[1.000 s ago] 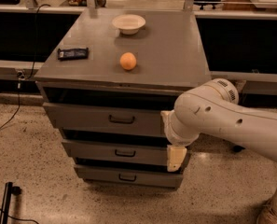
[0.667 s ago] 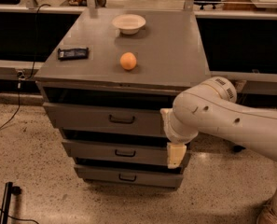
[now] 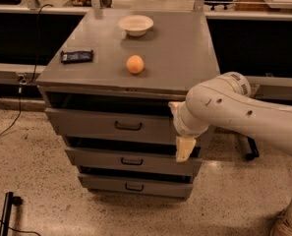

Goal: Open top drawer

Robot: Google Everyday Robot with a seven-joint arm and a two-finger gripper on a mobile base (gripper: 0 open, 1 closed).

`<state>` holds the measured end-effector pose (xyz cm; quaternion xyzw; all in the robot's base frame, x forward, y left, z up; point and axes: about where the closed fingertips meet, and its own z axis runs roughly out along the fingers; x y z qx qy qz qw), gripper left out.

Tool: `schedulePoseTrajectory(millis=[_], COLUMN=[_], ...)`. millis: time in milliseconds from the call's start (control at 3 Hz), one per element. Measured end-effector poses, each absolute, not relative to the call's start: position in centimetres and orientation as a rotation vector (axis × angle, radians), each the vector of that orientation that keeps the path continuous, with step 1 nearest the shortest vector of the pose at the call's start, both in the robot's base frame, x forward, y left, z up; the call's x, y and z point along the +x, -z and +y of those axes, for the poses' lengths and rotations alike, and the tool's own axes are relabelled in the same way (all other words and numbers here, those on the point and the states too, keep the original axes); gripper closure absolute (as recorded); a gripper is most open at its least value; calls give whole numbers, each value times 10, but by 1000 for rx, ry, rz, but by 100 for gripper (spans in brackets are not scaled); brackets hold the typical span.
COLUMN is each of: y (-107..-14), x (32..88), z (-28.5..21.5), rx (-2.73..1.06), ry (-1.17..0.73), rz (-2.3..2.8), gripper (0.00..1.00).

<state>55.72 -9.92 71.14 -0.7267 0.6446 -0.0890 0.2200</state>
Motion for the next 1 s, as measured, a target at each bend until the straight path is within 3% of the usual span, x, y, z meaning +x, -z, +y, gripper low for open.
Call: schedulePoseTrajectory(millis=[1000], y=[-654], x=[589], z=[-103], rx=[-2027], ry=[124], rz=[1833], gripper=[0])
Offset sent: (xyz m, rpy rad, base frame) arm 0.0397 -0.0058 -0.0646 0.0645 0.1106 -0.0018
